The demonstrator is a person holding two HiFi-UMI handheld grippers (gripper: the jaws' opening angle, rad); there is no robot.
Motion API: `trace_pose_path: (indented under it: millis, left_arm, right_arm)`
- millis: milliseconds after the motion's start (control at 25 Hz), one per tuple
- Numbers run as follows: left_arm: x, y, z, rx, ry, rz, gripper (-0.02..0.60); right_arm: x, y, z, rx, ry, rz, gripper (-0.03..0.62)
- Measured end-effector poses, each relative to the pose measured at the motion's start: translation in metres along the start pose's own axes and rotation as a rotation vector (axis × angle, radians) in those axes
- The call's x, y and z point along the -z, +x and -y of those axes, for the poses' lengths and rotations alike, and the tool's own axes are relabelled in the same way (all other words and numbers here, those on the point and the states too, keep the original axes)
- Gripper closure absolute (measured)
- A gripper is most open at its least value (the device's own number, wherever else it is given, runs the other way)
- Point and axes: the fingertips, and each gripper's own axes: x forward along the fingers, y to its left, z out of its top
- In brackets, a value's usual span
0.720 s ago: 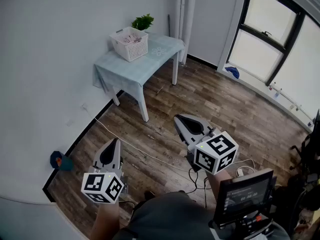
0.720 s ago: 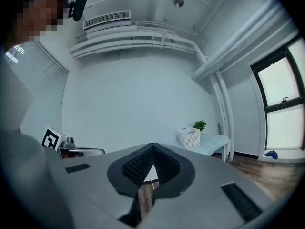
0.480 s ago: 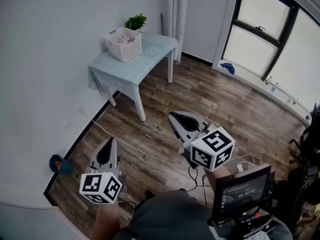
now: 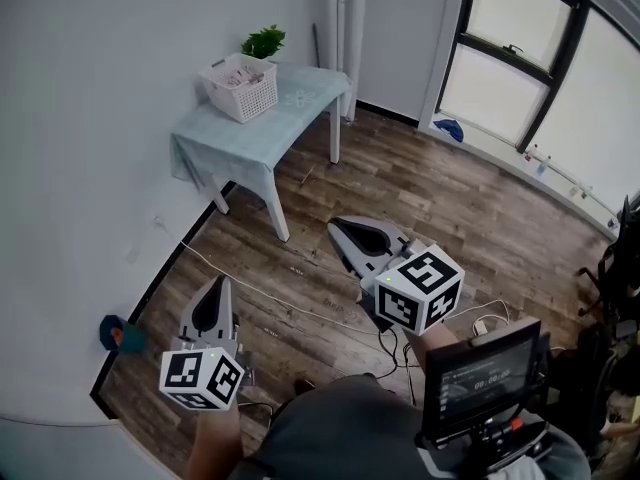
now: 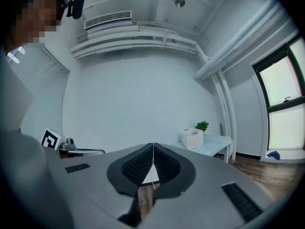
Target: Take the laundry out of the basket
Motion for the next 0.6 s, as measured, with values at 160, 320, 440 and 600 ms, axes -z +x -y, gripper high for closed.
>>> trace_pose_path:
  millis: [160, 320, 440, 600]
  left_arm:
    - [0.001, -0.006, -0.011, 0.018, -0.052, 0.009, 0.572]
    - [0.000, -0.010, -0.026, 0.030, -0.044, 0.013, 0.572]
    - [0.002, -0.014, -0.040, 0.048, -0.047, 0.018, 0.572]
    - [0.008, -0.010, -0.053, 0.086, -0.043, -0.001, 0.572]
  right_arm:
    - [0.004, 0.013, -0.004, 0.028, 0.001, -0.007, 0.579]
    - [0.010, 0.029, -0.016, 0.035, -0.013, -0.027, 0.577]
    - [0.015, 0.042, -0.029, 0.035, -0.019, -0.031, 0.577]
    - [0.020, 0.055, -0.036, 0.052, -0.011, -0.039, 0.578]
